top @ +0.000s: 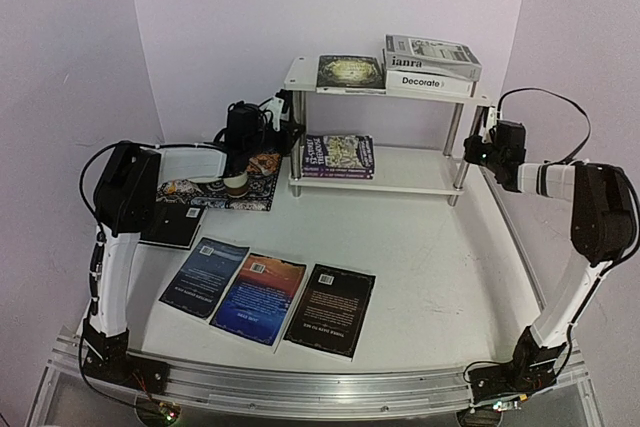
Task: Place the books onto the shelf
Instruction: Move the shelf to the corner of the board.
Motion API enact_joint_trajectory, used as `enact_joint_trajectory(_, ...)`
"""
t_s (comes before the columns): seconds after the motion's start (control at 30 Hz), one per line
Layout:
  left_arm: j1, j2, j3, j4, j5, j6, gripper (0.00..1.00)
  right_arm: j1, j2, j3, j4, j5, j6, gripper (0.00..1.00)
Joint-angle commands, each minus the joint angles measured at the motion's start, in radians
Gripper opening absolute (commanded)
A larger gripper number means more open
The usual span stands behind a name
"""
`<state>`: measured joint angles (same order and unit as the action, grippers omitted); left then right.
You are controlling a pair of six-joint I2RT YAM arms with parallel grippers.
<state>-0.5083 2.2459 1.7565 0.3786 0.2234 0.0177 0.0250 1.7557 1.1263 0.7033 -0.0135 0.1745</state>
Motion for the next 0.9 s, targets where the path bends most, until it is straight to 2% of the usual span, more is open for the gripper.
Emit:
enact_joint_trajectory(0.0,-0.018,-0.132,-0.066,0.049,-0.013,0.062,0.04,0.007,-0.17,-0.033,0.048,0.004,-0.036,0.08)
enact_joint_trajectory(0.2,-0.036,-0.224,-0.174,0.057,-0.015,0.047,0.04,0.007,-0.301,-0.129,-0.018,-0.002,-0.032,0.08)
enact_joint_trajectory(0.53,-0.094,-0.347,-0.342,0.06,-0.057,0.019,0.06,0.007,-0.483,-0.27,-0.148,0.011,0.031,0.15)
enact_joint_trajectory(0.57,-0.101,-0.361,-0.361,0.061,-0.064,0.015,0.08,0.007,-0.5,-0.287,-0.156,0.013,0.044,0.19)
enact_joint_trajectory(0.7,-0.118,-0.404,-0.425,0.062,-0.082,-0.005,0.2,0.007,-0.553,-0.319,-0.221,0.014,0.082,0.46)
enact_joint_trajectory(0.87,-0.131,-0.459,-0.497,0.059,-0.098,-0.042,0.37,0.007,-0.612,-0.335,-0.309,0.037,0.13,0.63)
